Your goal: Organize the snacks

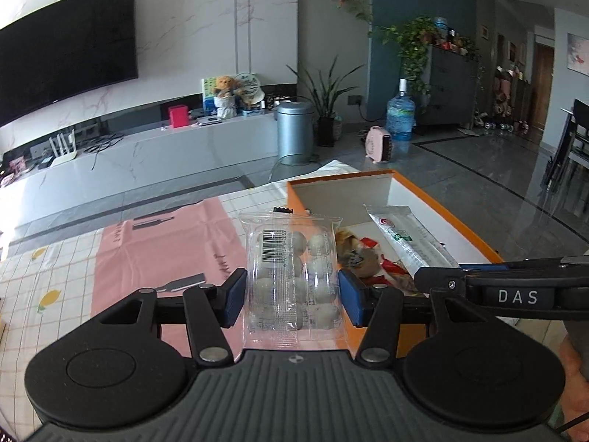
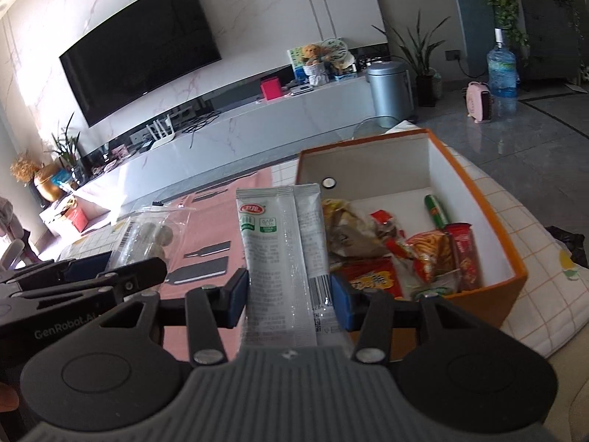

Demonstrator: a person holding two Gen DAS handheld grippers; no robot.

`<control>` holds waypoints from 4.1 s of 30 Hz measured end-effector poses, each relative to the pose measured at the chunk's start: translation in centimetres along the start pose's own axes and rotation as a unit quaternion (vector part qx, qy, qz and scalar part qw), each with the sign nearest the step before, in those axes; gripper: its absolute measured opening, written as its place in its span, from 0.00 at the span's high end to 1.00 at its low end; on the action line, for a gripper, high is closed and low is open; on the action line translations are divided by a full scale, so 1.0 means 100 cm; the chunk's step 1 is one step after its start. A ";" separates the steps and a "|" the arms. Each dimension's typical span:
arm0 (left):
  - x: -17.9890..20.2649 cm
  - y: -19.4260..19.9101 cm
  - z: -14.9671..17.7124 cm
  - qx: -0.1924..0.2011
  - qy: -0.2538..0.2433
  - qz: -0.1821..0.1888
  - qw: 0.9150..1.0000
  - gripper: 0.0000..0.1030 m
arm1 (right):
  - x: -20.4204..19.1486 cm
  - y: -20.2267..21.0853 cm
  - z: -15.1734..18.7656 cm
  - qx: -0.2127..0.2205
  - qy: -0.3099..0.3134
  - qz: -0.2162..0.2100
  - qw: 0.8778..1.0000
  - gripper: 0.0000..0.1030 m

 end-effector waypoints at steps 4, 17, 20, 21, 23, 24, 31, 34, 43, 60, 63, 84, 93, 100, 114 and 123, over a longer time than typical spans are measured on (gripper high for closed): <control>0.036 -0.020 -0.012 -0.006 -0.046 0.030 0.998 0.41 | 0.028 -0.002 -0.009 0.001 -0.015 0.019 1.000 0.55; 0.081 -0.112 0.001 -0.126 -0.119 0.099 0.980 0.41 | 0.092 -0.066 -0.042 -0.048 0.010 0.049 0.998 0.55; 0.084 -0.131 0.004 -0.150 -0.143 0.102 0.973 0.41 | 0.102 -0.089 -0.049 -0.072 0.012 0.041 0.996 0.55; 0.086 -0.136 0.004 -0.156 -0.151 0.102 0.971 0.41 | 0.104 -0.096 -0.051 -0.082 0.010 0.036 0.996 0.55; 0.089 -0.145 0.005 -0.165 -0.167 0.100 0.967 0.41 | 0.107 -0.111 -0.055 -0.100 0.004 0.028 0.995 0.55; 0.091 -0.150 0.006 -0.170 -0.175 0.099 0.965 0.41 | 0.108 -0.119 -0.057 -0.107 0.005 0.028 0.994 0.55; 0.093 -0.175 0.011 -0.186 -0.208 0.083 0.957 0.41 | 0.106 -0.157 -0.066 -0.142 0.018 0.025 0.989 0.55; 0.090 -0.187 0.008 -0.185 -0.218 0.071 0.956 0.40 | 0.106 -0.166 -0.068 -0.148 0.022 0.032 0.988 0.55; 0.084 -0.194 0.005 -0.183 -0.214 0.063 0.958 0.30 | 0.103 -0.183 -0.072 -0.165 0.042 0.051 0.984 0.54; 0.077 -0.149 -0.027 -0.123 -0.207 0.036 0.970 0.20 | 0.095 -0.142 -0.096 -0.133 0.021 0.064 0.989 0.33; 0.071 -0.130 -0.040 -0.102 -0.196 0.025 0.975 0.20 | 0.090 -0.121 -0.106 -0.118 0.018 0.062 0.991 0.29; 0.011 0.049 -0.069 0.077 -0.101 -0.070 0.989 0.12 | -0.009 0.056 -0.087 0.078 0.071 0.056 0.993 0.09; -0.012 0.060 -0.025 0.075 -0.067 -0.111 0.989 0.09 | -0.032 0.076 -0.030 0.137 0.102 0.104 0.980 0.08; -0.028 0.046 0.015 0.043 -0.012 -0.105 0.993 0.09 | -0.037 0.061 0.004 0.127 0.115 0.117 0.978 0.09; -0.037 0.012 0.067 -0.033 0.025 -0.094 0.995 0.09 | -0.020 0.003 0.047 0.037 0.098 0.131 0.986 0.09; -0.034 -0.001 0.073 -0.058 0.021 -0.094 0.994 0.09 | -0.011 -0.008 0.051 0.026 0.088 0.135 0.987 0.09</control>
Point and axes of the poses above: each gripper's, at about its wrist camera, not at the fingertips, and y roughly against the way its jaws point, x to its right, z to its underside, the point moved 10 cm from there along -y, roughly the way its jaws point, and after that the axes turned 2 degrees about z, right-handed, at the moved point
